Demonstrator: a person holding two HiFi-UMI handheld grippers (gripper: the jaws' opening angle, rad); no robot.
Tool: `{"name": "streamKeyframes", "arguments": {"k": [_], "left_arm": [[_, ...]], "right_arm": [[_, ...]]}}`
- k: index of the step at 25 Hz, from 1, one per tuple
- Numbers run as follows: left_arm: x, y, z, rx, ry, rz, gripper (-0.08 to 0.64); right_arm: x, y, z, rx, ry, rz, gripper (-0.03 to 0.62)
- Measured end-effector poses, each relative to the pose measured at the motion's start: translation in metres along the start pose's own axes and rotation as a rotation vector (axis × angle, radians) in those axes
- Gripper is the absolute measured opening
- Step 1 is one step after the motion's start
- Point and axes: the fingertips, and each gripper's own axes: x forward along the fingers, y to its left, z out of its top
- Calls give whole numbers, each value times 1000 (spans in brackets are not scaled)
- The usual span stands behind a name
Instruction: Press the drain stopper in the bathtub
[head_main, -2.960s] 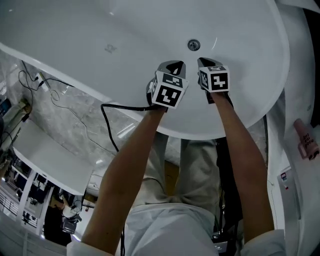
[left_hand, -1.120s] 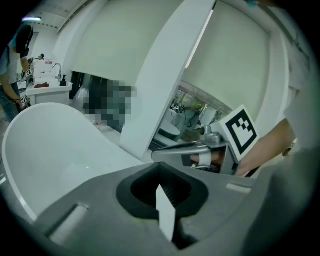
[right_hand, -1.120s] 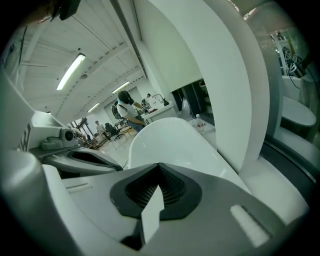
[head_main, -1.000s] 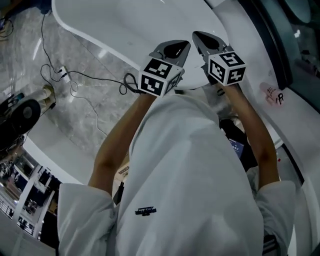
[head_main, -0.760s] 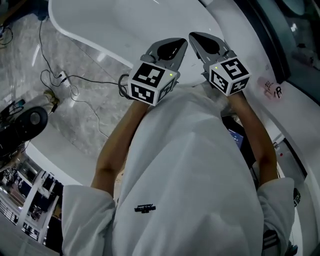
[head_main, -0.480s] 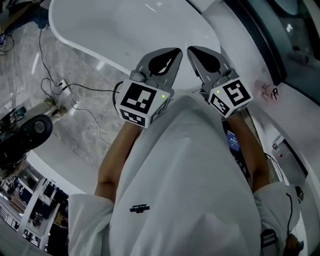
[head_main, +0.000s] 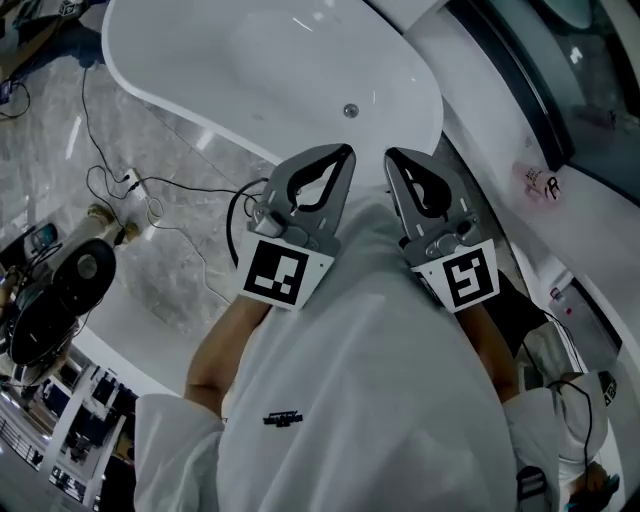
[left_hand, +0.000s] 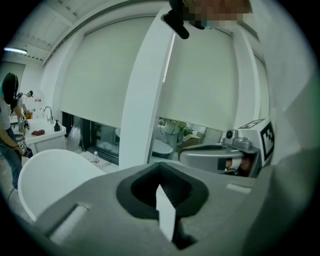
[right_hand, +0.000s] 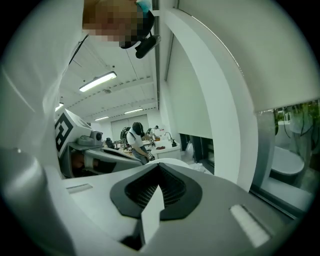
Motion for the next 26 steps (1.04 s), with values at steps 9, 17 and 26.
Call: {"name": "streamKeyframes", "arguments": {"k": [9,17,26], "left_arm": [[-7,-16,8,107,-13,-51,2],[-15,-8,6,119,-24,-7,2],[-19,-8,-1,95,-10,-9,3]], "right_arm": [[0,20,3,-89,19,27,0],[-7,6,10,-63,6,0,-2],[-21,-1,1,-72,29,-41,-2]]}}
